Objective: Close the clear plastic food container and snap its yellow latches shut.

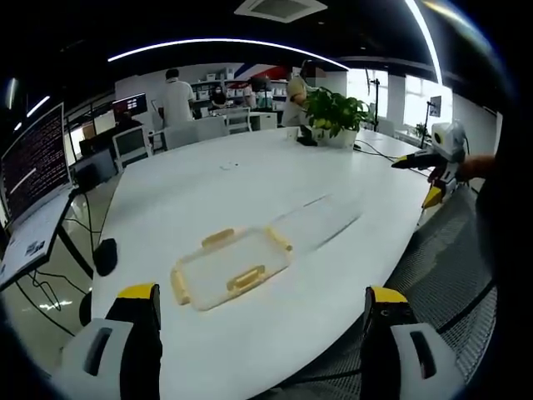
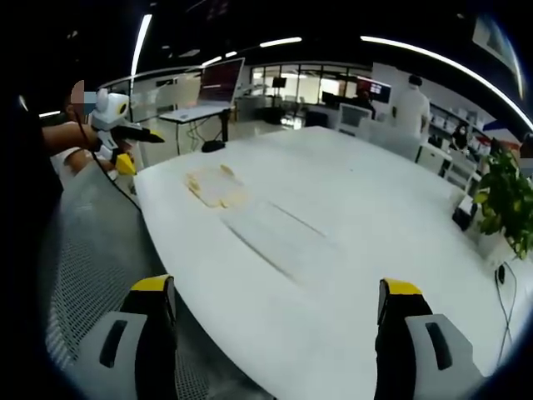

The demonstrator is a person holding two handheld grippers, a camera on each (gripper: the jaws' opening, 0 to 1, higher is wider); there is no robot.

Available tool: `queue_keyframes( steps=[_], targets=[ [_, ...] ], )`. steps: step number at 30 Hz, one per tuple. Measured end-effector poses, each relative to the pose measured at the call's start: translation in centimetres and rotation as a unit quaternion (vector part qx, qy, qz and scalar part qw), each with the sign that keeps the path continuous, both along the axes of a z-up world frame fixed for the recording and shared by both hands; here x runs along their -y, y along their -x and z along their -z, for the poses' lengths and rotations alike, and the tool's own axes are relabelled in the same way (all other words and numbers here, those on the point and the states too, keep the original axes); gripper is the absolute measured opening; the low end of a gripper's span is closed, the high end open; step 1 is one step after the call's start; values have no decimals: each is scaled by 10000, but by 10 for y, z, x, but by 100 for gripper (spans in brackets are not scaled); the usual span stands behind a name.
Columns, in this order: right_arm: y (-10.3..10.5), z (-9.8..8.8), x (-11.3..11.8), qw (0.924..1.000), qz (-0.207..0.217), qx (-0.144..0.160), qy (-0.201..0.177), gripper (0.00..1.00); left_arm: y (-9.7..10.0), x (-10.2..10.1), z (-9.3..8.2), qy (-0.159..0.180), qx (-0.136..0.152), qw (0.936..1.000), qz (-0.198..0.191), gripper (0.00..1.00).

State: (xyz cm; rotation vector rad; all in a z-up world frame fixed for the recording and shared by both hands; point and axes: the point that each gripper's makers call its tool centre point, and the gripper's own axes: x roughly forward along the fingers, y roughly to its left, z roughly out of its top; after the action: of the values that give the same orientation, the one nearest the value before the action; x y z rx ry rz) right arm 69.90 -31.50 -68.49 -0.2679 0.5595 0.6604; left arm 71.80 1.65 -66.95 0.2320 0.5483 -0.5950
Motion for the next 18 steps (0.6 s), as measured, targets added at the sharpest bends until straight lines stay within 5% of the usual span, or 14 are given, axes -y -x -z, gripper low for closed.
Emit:
queue_keyframes(
  steps=[18],
  targets=[
    [-3, -1, 1, 10000, 14, 3, -45, 100, -1, -2, 0, -11, -1, 10000, -14, 99]
  ],
)
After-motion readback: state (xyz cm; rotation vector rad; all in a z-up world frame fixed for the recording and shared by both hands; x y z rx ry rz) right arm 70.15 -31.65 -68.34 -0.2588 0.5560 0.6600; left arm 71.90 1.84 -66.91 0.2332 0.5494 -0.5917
